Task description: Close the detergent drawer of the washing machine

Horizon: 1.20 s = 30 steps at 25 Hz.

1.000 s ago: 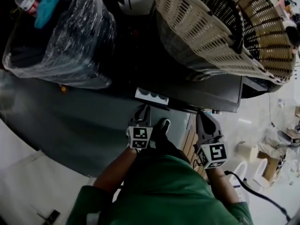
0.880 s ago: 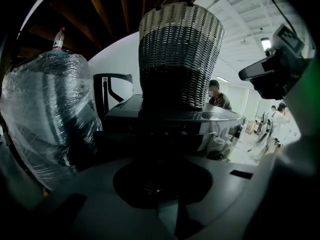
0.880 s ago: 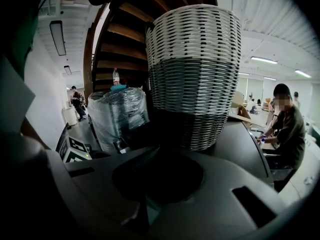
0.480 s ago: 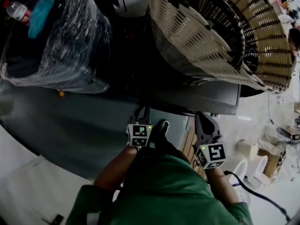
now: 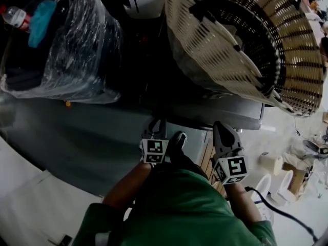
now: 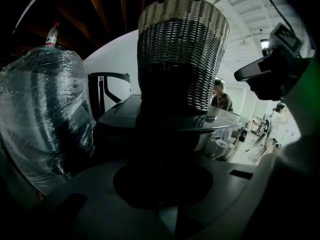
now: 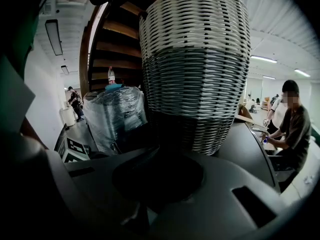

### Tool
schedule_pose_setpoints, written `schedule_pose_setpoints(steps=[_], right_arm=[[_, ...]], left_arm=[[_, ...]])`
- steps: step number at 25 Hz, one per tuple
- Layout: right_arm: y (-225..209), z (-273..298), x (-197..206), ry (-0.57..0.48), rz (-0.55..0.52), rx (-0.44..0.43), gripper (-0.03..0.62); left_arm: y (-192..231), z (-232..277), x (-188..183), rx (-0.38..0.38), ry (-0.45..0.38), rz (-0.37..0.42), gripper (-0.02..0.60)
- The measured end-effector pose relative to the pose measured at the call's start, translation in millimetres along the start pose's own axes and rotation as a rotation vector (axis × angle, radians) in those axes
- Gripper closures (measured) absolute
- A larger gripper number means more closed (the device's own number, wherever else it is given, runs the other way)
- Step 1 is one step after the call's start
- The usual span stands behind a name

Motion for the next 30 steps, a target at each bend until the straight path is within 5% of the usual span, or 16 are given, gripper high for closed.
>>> schedule_pose_setpoints(steps=[30], right_arm=[[-6.8, 32.4, -17.1, 0.024, -0.016, -0.054, 0.571]], left_arm=[[4.5, 9.2, -11.4, 0.004, 0.044, 0.002, 0.541]])
Point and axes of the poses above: the fingertips, and each gripper's own axes: z forward along the fingers, y to its left, x out of its underside, the point moved 9 cm from there along -z, backward along the fingers, and after that the axes turned 8 degrees about -z, right-handed, at the moved point
